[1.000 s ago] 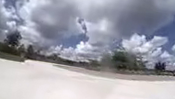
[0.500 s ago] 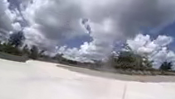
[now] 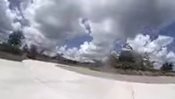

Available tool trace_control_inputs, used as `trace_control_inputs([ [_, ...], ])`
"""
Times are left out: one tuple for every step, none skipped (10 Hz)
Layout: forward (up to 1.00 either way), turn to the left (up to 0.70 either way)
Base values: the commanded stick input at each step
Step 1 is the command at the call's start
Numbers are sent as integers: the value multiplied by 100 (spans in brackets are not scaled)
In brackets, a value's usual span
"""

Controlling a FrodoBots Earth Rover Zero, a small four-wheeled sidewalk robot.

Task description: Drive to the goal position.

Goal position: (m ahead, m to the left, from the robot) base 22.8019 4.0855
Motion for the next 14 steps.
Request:
trace_control_inputs([
  [85, 0],
  [85, 0],
  [85, 0],
  [85, 0],
  [85, 0],
  [85, 22],
  [85, 34],
  [85, 23],
  [85, 4],
  [85, 1],
  [85, 0],
  [85, 0],
  [85, 0],
  [85, 7],
])
